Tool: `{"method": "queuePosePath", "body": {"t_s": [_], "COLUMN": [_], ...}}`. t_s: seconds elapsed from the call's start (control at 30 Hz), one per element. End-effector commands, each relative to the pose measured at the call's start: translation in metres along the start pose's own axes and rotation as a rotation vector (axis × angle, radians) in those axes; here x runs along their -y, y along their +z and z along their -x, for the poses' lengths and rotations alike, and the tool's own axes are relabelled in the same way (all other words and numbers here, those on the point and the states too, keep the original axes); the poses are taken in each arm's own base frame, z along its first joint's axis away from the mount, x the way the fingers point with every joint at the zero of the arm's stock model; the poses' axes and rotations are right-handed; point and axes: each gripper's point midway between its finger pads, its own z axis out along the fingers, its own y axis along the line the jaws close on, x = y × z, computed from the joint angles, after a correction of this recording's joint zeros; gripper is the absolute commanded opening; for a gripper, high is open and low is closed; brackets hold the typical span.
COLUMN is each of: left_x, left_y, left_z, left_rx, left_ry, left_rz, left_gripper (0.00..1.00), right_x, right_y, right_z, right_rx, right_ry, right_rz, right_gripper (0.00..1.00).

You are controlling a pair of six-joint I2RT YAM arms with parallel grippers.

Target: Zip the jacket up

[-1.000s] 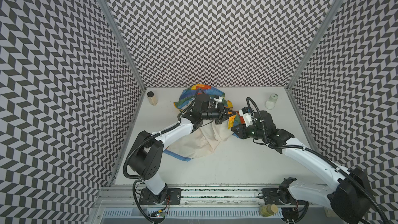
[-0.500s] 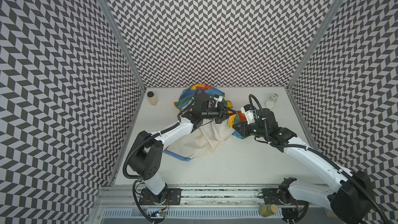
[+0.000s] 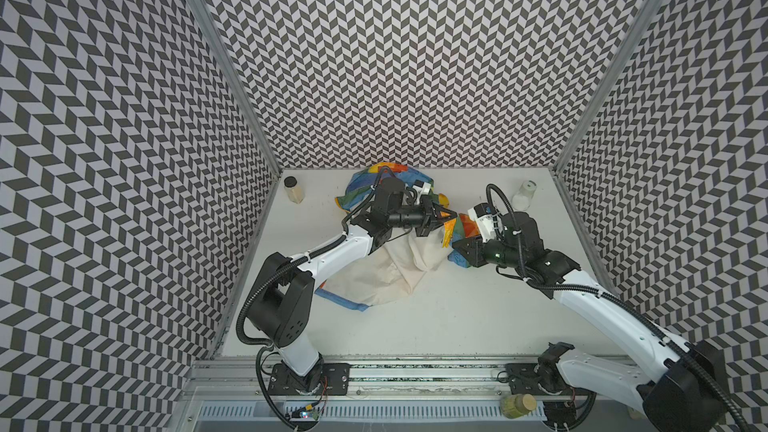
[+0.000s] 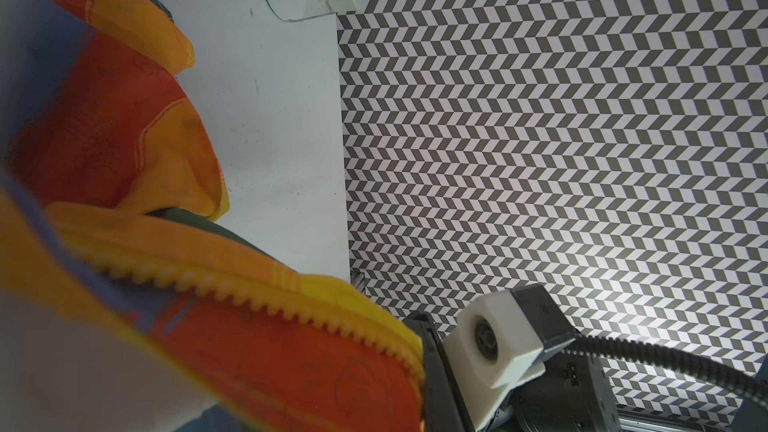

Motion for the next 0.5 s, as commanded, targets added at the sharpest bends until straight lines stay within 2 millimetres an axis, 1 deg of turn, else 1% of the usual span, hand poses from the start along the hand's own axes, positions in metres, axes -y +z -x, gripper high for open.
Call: {"method": "queuePosePath", "body": {"t_s": [0.0,0.07,0.13,0.27,0.37,0.47], "left_x": [0.028,0.029,0.029,0.029,0.029,0.028], "left_y": [-0.003,-0.003,-0.003,-0.003,-0.003,-0.003], "left_z": [-0.001,-0.001,-0.001,-0.001,-0.001,-0.001], "left_rx": [-0.015,-0.015,-0.015,-0.014,-0.013,-0.014], "left_ry": [0.056,0.056,0.057,0.056,0.055,0.053], "left_rz": [-0.050,-0.052,-0.051,-0.051,-0.052,-0.053], "left_gripper": [0.00,0.00,0.00,0.00,0.00,0.00], "right_x": [-0.011,-0.008,-0.004,-0.007,-0.008,-0.009], "right_y": [0.005,0.007,0.007,0.002,-0.003,-0.005], "right_z": [0.002,0.001,0.003,0.011,0.018,0.022], "right_rx": [0.000,0.006,0.019,0.091,0.145,0.168], "right_ry": [-0.057,-0.058,-0.060,-0.100,-0.124,-0.142], "right_rz": [0.081,0.062,0.041,0.035,0.022,0.018], "right_gripper": [0.23,0.25,0.29,0.35,0.35,0.32]}}
